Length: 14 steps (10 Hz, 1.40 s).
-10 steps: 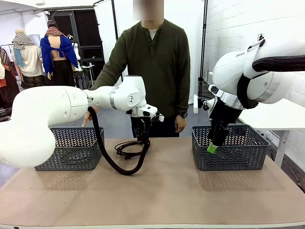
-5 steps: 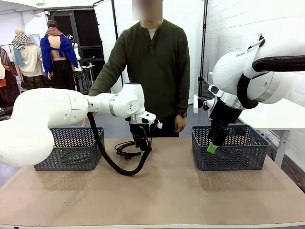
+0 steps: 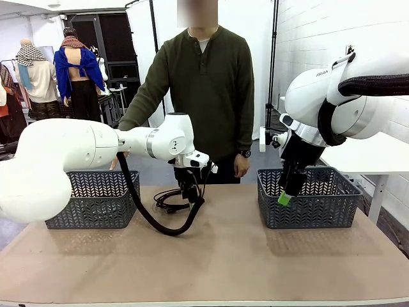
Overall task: Organize the cables according to human instructions.
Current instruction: Pick up a bundle of cables and place it in the basket indicated by the human.
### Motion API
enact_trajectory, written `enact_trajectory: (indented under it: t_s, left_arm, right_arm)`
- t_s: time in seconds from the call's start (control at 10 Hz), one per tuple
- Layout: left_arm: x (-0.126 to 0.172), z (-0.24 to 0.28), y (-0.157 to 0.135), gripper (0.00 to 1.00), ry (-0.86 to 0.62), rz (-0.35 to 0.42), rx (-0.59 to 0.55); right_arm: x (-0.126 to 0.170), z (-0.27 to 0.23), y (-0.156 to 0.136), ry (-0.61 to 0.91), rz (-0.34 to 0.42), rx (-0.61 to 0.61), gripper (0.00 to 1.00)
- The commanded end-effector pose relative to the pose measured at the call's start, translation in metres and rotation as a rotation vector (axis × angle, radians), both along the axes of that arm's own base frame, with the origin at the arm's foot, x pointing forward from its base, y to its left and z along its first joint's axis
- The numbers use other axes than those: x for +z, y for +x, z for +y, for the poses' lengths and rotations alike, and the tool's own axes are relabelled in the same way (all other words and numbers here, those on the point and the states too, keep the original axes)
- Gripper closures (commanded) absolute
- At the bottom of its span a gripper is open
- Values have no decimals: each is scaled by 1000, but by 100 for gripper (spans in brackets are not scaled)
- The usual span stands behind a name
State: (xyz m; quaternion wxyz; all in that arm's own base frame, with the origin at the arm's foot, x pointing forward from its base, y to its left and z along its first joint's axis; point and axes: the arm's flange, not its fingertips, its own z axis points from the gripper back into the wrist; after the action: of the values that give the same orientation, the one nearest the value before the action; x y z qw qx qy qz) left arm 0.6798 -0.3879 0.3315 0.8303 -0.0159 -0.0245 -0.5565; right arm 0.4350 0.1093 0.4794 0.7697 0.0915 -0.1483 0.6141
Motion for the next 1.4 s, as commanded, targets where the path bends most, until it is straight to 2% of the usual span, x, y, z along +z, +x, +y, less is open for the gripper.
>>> enact_trajectory:
  t_s: [0.0, 0.7, 0.8, 0.9, 1.3]
  left_arm:
    - [5, -1, 4, 0, 1, 2, 34]
    - [40, -29, 43, 0, 22, 36, 27]
    - [49, -28, 41, 0, 25, 65, 17]
    - [25, -7, 5, 0, 8, 27, 11]
    - [25, -7, 5, 0, 8, 27, 11]
  right_arm:
    - [0, 1, 3, -8, -2, -13, 0]
    - [0, 1, 3, -8, -2, -13, 0]
    - [0, 1, 3, -8, -2, -13, 0]
    - [0, 1, 3, -8, -2, -13, 0]
    - [0, 1, 3, -8, -2, -13, 0]
